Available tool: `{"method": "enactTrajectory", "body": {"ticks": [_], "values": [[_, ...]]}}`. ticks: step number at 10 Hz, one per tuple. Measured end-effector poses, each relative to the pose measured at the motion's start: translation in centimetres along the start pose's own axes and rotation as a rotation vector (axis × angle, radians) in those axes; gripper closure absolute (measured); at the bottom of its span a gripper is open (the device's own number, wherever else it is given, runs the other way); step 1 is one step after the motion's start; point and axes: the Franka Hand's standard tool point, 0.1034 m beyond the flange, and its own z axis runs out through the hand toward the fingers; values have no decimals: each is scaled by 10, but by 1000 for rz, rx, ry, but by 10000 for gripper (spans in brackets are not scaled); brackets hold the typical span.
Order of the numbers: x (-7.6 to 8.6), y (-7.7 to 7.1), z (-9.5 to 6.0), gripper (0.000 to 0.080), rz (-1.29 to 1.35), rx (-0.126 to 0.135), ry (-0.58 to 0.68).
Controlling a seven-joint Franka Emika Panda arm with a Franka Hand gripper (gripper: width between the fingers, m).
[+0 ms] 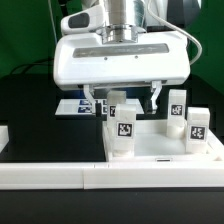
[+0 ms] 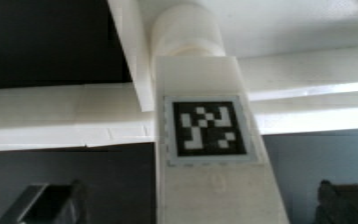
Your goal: Assemble square table
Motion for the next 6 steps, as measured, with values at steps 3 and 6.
{"method": "enactTrajectory", "body": {"ticks": [3, 6], "values": [[0, 0, 0, 150, 0, 0, 0], [7, -9, 1, 150, 88, 39, -117]]}}
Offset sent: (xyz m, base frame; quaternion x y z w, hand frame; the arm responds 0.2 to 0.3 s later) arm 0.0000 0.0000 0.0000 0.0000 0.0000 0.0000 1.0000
